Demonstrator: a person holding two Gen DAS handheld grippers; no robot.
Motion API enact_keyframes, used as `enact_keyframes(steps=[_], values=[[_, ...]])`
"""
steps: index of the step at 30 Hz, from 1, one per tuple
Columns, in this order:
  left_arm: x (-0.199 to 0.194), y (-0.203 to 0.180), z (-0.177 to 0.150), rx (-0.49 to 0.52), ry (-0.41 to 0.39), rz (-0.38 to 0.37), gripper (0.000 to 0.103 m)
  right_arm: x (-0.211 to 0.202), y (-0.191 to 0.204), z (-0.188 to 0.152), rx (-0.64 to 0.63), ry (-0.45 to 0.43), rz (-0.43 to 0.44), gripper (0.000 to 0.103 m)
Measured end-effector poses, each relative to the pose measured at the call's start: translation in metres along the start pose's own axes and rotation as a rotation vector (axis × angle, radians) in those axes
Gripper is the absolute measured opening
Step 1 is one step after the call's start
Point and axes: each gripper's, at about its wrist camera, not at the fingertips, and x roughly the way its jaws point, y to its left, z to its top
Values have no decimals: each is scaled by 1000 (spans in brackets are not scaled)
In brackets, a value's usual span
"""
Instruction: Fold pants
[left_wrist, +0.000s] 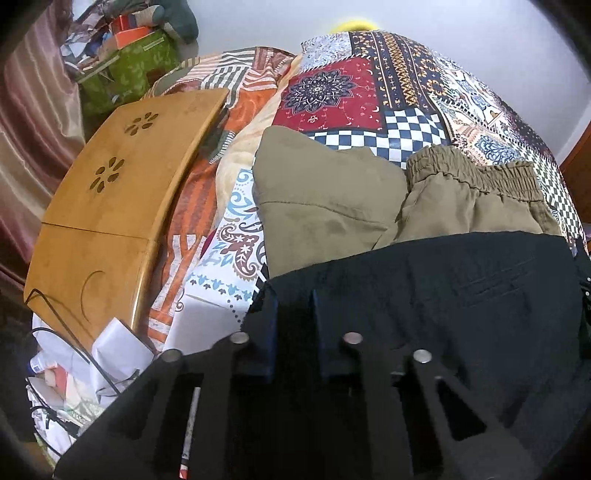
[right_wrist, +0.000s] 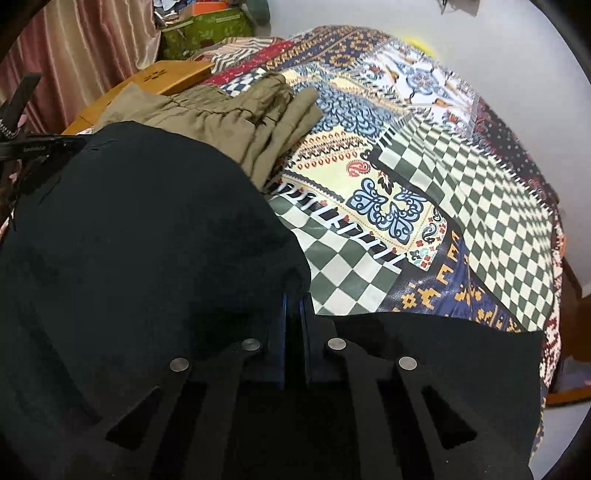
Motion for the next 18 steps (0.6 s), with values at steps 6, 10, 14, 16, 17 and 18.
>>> enact_keyframes(steps=[6,10,14,16,17,18], values=[[-34,-3,0,8,-80,6,10,-29,-8,1,25,-77,-23,5],[-65,-3,-2,4,-132,-21,9,-60,-13,2,53,-139,-30,5],[-99,-6,-8,9,-185,-44,9,-90,-7,-2,52,-183,-32,5],[-118,-8,-14,11,-210,-61,8,-103,1,-7,48,-197,-29,5],[-126,-9,-17,14,-219,-68,8,-107,2,-9,46,-201,-28,5],[-135,-10,-21,19,-230,-73,8,-115,6,-12,42,-210,-28,5]])
